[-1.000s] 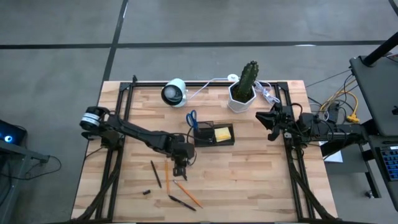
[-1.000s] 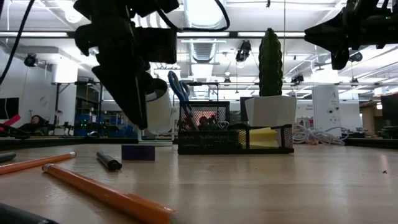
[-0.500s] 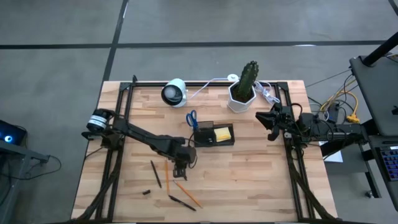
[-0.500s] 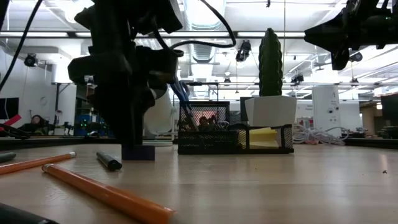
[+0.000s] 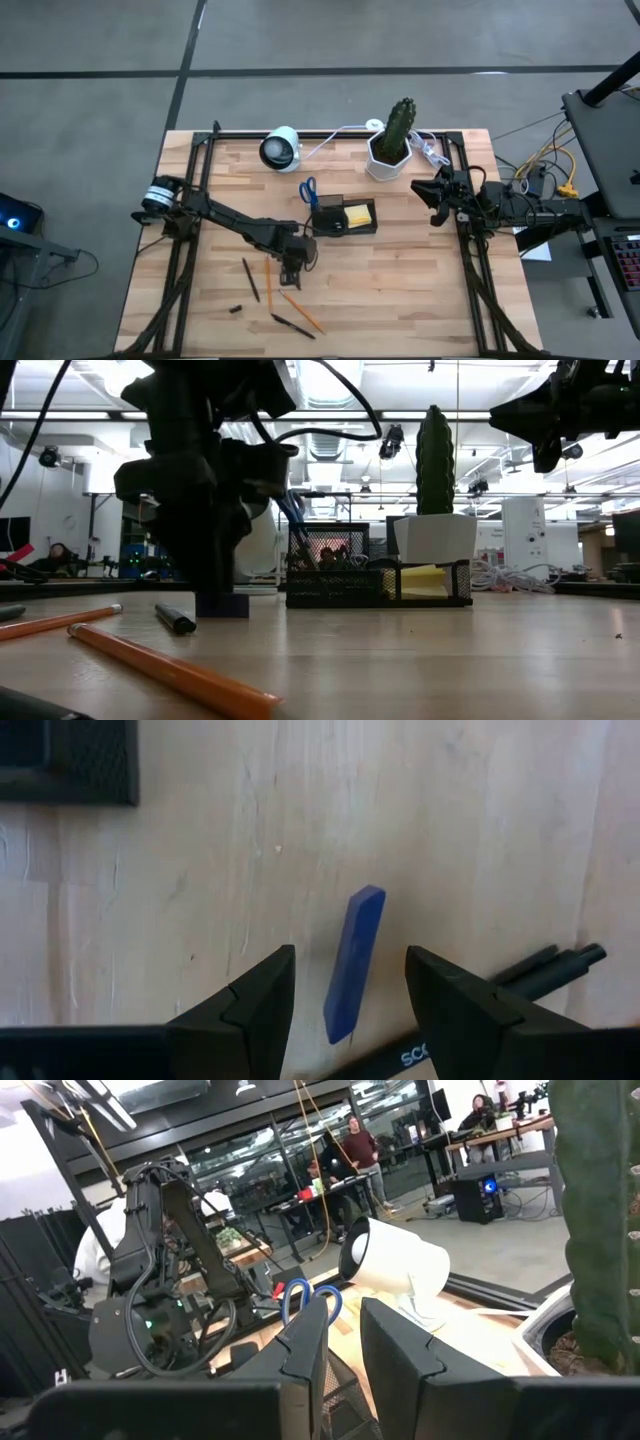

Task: Pick and place office supplies into organizer
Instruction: Put the blue eraser into the black desk organizer

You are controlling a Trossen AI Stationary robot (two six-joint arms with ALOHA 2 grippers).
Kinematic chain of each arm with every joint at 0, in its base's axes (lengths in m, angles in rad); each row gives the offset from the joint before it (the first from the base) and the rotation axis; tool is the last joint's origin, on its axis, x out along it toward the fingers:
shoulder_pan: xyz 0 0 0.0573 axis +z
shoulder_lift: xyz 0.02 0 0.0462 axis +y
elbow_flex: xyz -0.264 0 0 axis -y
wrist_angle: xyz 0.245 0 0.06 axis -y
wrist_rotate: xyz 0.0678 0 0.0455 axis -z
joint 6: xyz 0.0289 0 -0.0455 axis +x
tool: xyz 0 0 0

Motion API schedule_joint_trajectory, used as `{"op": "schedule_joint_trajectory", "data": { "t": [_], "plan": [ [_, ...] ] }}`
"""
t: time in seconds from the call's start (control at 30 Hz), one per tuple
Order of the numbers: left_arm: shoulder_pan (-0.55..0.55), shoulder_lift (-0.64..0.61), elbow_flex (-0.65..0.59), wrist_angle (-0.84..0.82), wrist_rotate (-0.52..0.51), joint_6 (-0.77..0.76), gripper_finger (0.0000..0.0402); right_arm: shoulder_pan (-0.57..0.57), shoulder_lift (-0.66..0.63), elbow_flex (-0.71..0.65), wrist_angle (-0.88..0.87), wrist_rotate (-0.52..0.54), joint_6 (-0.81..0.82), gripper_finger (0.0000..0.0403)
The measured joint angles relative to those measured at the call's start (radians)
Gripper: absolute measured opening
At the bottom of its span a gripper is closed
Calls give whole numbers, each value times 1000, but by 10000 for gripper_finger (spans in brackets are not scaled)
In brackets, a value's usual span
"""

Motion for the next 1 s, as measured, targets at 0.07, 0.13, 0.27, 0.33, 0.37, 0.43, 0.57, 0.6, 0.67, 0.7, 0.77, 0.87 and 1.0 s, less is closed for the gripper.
{"op": "schedule_joint_trajectory", "data": {
  "t": [0.07, 0.13, 0.27, 0.33, 0.37, 0.43, 0.57, 0.6, 0.67, 0.7, 0.77, 0.87, 1.0],
  "plan": [
    [0, 0, 0, 8, 0, 0, 175, 0, 0, 0, 0, 0, 0, 54],
    [0, 0, -1, 16, 0, 0, 175, 0, 0, 0, 0, 0, -1, 54],
    [0, 0, -2, 19, 0, 0, 175, 0, 0, 0, 0, 0, -2, 54],
    [0, 0, -4, 20, 0, 0, 175, 0, 0, 0, 0, 0, -2, 54],
    [0, 0, -6, 19, 0, 0, 175, 0, 0, 0, 0, 0, -3, 54],
    [0, 0, -7, 19, 0, 0, 175, 0, 0, 0, 0, 0, -3, 54],
    [0, 0, -8, 19, 0, 0, 175, 0, 0, 0, 0, 0, -3, 54],
    [0, 0, -8, 19, 0, 0, 175, 0, 0, 0, 0, 0, -3, 54],
    [0, 0, -9, 19, 0, 0, 175, 0, 0, 0, 0, 0, -3, 54],
    [0, 0, -9, 18, 1, 2, 175, 0, 0, 0, 0, 0, -3, 54],
    [0, 0, -9, 18, 1, 7, 175, 0, 0, 0, 0, 0, -3, 54],
    [0, 0, -9, 18, 1, 7, 174, 0, 0, 0, 0, 0, -3, 54],
    [0, 0, -9, 18, 1, 7, 150, 0, 0, 0, 0, 0, -2, 54]
  ]
}}
